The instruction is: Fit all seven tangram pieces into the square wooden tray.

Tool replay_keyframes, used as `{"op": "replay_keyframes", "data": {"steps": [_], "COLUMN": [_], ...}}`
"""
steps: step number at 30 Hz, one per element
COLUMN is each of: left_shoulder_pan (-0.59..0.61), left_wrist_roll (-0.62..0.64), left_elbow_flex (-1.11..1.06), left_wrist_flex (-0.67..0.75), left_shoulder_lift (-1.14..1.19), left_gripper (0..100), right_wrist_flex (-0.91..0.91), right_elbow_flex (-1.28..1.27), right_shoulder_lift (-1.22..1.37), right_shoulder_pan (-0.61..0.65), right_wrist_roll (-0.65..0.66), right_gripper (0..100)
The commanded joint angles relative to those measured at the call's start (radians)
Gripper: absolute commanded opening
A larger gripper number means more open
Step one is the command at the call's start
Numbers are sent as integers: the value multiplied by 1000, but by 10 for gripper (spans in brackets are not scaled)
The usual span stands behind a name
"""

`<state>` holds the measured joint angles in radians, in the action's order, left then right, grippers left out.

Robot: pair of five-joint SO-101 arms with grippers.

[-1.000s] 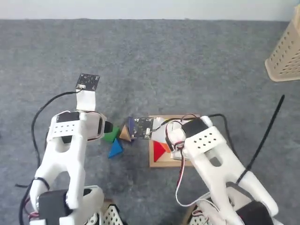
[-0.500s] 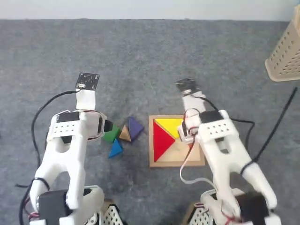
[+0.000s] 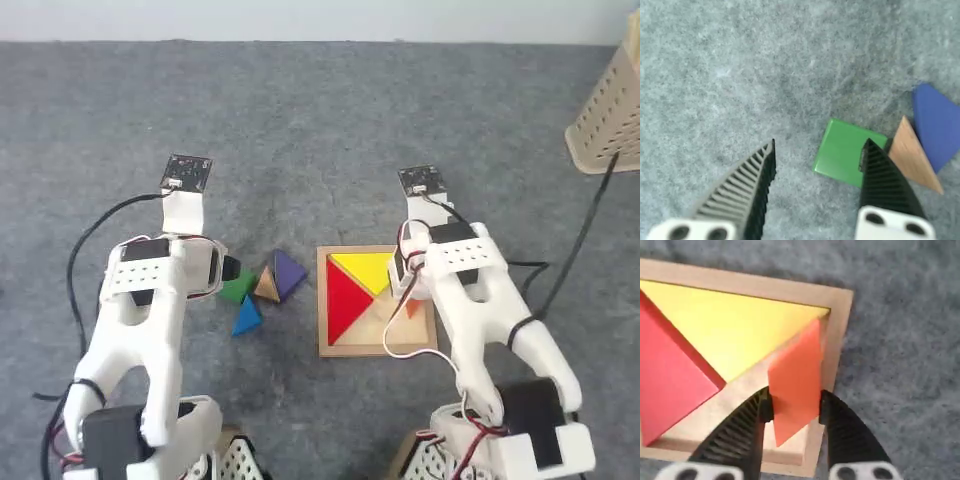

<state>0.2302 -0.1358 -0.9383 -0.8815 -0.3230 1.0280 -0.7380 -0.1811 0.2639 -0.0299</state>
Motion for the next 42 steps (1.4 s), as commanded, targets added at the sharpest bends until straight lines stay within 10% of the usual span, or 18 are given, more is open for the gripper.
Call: {"op": "replay_keyframes", "data": {"steps": [1, 42], "left_shoulder_pan": [0, -2], "left_wrist_roll": [5, 6], "left_elbow_flex": [2, 8], "left_wrist_flex": [15, 20], "left_shoulder_lift": [-43, -54], "left_gripper": [260, 260], "right_wrist_flex": [5, -67], "right_elbow_flex": [57, 95], "right_shoulder_lift": [-10, -12], "right_shoulder_pan": [-15, -116], "right_wrist_roll": [-6, 40], "right_gripper": [149, 20]}}
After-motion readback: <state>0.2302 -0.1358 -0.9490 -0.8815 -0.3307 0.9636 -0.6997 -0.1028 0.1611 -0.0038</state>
